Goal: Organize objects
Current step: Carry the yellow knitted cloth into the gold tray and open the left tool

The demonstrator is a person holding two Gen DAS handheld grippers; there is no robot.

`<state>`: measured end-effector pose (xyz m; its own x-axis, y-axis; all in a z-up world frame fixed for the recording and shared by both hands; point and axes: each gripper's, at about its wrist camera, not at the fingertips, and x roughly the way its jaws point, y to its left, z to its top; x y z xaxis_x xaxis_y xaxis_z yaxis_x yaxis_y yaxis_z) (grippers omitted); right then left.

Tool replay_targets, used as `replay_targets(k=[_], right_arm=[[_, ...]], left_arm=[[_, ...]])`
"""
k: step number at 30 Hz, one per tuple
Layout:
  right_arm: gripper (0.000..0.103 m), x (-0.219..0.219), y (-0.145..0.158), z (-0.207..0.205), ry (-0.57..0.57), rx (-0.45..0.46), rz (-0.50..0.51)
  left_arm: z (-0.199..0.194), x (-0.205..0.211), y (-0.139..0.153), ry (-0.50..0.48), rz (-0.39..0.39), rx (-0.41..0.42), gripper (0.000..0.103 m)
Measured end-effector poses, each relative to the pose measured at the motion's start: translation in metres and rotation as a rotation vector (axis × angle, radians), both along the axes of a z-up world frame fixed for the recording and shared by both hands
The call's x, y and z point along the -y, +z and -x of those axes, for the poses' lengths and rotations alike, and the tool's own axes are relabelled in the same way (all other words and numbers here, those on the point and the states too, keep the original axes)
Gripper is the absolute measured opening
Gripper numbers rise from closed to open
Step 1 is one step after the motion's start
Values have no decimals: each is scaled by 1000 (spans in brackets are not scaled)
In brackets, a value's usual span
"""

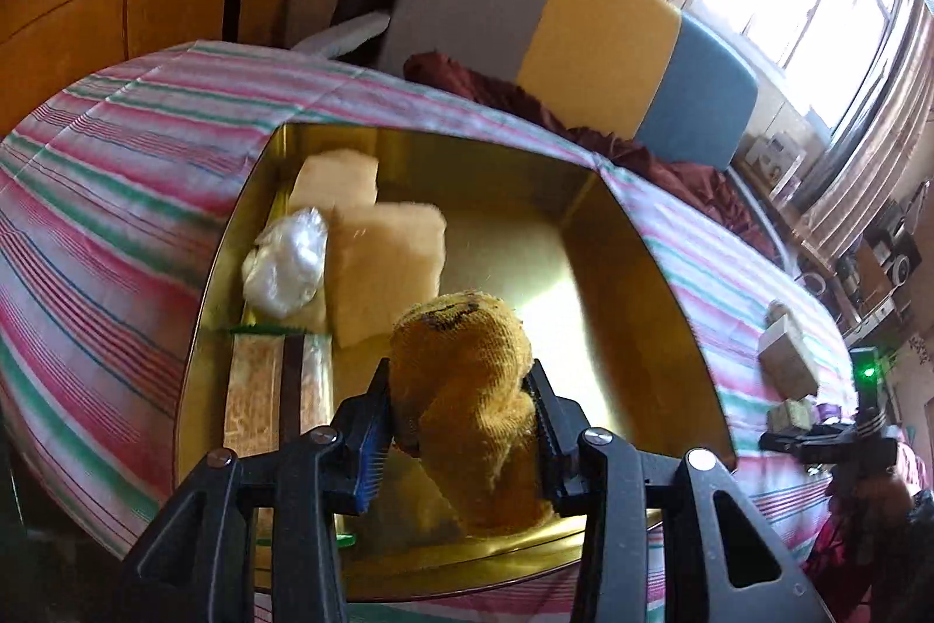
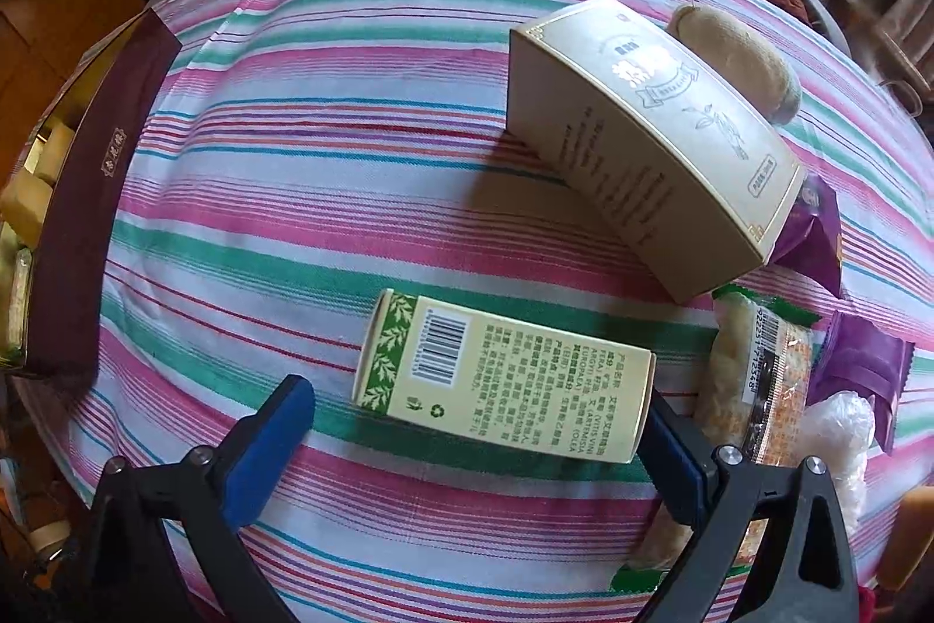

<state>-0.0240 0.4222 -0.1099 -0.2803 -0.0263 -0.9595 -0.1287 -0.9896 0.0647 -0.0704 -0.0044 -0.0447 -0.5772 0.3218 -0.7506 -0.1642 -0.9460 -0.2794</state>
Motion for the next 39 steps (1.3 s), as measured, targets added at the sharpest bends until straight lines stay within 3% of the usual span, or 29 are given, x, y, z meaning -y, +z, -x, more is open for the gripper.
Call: replay_targets(k=[8,12,17,22,30,39], right_arm=[[103,-1,0,3,2,0,-4],[103,-2,0,5,-1,4,5],[103,-10,2,9,-28,0,48],[103,-32,6,10,-111,-31,176],[103,-24,6,4,-111,-29,162],[86,-28,16,-14,-129,-48,103]], left_arm=[[4,-9,-28,-18,176,87,45],[-2,-8,-33,-28,223,73,48],[-10,-8,-34,-24,239,43,49],[-12,-11,-32,-25,229,36,49],[-15,-6,-24,-11,218,29,49],[-22,10,-14,34,216,13,50]])
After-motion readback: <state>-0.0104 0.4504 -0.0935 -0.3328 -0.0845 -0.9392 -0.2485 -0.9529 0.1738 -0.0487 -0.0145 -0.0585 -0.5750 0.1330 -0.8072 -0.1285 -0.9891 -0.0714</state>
